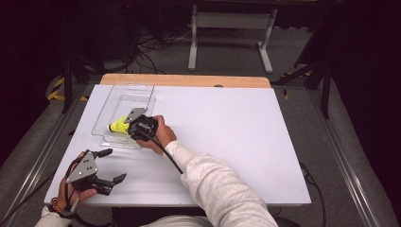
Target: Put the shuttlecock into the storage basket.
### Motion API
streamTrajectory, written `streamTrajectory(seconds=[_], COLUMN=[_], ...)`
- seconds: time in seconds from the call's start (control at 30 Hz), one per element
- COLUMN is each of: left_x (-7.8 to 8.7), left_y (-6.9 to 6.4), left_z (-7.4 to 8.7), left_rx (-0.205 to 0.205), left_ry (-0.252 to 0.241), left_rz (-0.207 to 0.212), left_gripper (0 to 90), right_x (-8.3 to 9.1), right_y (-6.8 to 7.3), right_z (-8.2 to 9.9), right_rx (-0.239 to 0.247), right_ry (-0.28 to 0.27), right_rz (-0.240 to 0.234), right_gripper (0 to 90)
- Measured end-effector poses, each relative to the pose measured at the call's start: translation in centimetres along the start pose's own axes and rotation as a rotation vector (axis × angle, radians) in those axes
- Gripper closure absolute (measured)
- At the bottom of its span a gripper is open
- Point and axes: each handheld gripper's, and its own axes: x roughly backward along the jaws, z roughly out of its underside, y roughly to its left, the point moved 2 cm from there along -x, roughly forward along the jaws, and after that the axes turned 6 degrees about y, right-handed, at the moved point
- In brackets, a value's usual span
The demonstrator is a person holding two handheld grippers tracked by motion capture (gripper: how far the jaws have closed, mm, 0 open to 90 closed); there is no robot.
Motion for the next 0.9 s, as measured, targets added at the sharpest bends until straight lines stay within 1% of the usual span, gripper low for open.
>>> streamTrajectory(seconds=[0.1,0.23,0.3,0.43,0.47,0.53,0.9], left_x=[0.0,0.0,0.0,-0.1,-0.1,-0.1,-0.1], left_y=[0.0,0.1,0.1,0.1,0.1,0.1,0.1], left_z=[0.0,0.0,0.0,0.0,0.0,0.1,0.1], left_rx=[0.002,0.001,0.002,0.001,0.001,0.0,0.0], left_ry=[0.0,0.002,0.002,0.004,0.005,0.008,0.012], left_rz=[0.0,-0.002,-0.001,-0.002,-0.002,-0.002,0.0], left_gripper=[5.0,5.0,5.0,5.0,5.0,5.0,5.0], right_x=[0.5,1.2,1.4,1.8,2.0,2.3,3.4], right_y=[0.0,-0.4,-0.4,-0.5,-0.5,-0.6,-0.7], right_z=[0.0,0.1,0.1,0.1,0.1,0.1,0.2], right_rx=[0.007,-0.011,-0.01,-0.001,0.009,0.009,0.03], right_ry=[-0.012,-0.035,-0.038,-0.042,-0.039,-0.05,-0.065], right_rz=[0.006,0.001,0.002,0.011,0.02,0.02,0.044], right_gripper=[68.4,67.6,67.3,66.3,65.9,65.3,62.1])
